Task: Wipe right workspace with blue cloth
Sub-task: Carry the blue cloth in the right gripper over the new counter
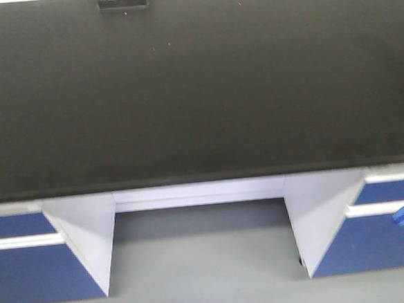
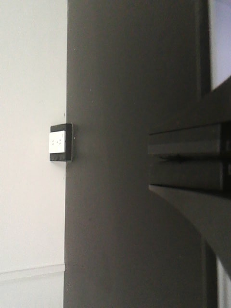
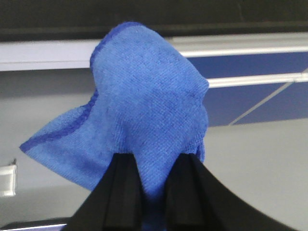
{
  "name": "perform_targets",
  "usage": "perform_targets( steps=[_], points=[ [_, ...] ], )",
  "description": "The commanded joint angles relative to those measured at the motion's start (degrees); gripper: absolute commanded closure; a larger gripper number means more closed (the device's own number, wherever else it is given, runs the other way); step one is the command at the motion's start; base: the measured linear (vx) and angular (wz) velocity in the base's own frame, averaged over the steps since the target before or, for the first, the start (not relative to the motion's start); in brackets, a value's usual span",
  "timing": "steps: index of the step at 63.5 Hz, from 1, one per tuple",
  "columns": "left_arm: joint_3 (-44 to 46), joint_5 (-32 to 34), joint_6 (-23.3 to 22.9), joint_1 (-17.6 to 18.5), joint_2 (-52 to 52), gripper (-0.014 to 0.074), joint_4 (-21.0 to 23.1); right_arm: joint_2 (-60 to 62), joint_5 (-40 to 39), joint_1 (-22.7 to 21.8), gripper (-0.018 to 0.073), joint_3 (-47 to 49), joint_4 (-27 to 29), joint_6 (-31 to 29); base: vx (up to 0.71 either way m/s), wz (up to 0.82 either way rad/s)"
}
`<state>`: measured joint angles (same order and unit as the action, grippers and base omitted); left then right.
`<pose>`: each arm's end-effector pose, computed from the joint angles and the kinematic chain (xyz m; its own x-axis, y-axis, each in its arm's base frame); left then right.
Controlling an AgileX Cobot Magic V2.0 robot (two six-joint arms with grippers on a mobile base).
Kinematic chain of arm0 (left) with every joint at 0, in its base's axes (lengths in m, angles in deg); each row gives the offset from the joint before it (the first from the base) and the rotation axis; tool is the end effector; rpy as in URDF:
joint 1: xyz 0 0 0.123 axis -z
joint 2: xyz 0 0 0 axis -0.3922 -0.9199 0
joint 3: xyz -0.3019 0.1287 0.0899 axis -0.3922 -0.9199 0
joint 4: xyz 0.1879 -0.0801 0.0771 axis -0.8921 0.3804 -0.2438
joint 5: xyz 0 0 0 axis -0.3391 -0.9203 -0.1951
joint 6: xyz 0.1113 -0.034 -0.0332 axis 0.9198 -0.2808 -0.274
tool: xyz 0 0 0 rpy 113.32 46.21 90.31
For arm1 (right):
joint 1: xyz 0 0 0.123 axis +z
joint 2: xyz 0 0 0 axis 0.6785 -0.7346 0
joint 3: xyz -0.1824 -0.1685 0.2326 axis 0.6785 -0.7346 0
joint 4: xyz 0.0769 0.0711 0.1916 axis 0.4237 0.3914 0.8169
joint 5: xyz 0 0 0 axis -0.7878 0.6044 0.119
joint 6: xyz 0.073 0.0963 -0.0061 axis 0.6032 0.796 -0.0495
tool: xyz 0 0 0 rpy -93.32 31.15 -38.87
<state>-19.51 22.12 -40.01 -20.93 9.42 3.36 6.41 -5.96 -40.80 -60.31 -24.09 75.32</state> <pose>-0.0031 0.0027 0.1888 -0.0770 -0.0355 -0.9964 0.0136 0.9992 -0.0367 0.0199 -0.0195 0.2622 -0.7707 0.0109 -0.6371 0.1011 0.9893 -0.1054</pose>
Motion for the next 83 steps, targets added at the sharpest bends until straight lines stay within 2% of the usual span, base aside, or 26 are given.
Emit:
perform_targets(
  steps=[1, 43, 83],
  points=[
    [-1.7, 4.6, -0.5, 0.3, 0.9, 0.0602, -0.1, -0.2, -3.2, -0.2, 0.0564, 1.7, -1.0, -0.4, 0.38, 0.1],
    [-1.7, 4.6, -0.5, 0.3, 0.9, 0.0602, -0.1, -0.2, -3.2, -0.2, 0.0564, 1.7, -1.0, -0.4, 0.28, 0.05],
    [-1.7, 4.6, -0.5, 0.2, 0.9, 0.0602, -0.1, -0.4, -3.2, -0.1, 0.0564, 1.7, -1.1, -0.4, 0.08, 0.02]
  ],
)
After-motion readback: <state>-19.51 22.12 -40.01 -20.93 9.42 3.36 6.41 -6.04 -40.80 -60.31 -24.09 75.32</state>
